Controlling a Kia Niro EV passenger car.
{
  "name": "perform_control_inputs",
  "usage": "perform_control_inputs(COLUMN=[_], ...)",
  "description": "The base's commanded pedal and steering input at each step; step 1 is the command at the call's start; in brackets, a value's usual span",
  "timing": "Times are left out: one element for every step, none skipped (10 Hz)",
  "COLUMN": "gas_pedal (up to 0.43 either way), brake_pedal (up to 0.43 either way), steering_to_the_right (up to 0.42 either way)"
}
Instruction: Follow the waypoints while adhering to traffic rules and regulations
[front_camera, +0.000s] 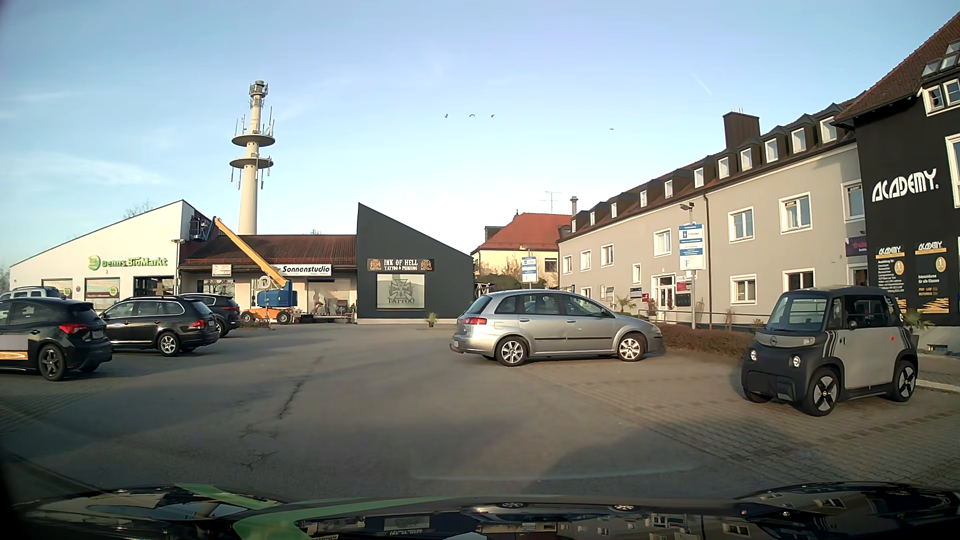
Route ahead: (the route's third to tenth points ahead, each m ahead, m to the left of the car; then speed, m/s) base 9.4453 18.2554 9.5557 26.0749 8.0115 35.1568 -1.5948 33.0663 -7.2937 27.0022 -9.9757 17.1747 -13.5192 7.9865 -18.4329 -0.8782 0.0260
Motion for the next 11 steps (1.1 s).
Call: perform_control_inputs(gas_pedal=[0.000, 0.000, 0.000, 0.000, 0.000, 0.000, 0.000, 0.000, 0.000, 0.000, 0.000], brake_pedal=[0.232, 0.232, 0.232, 0.232, 0.232, 0.201, 0.146, 0.104, 0.012, 0.000, 0.000], steering_to_the_right=[0.837, 0.837, 0.837, 0.832, 0.822, 0.810, 0.800, 0.796, 0.789, 0.771, 0.743])
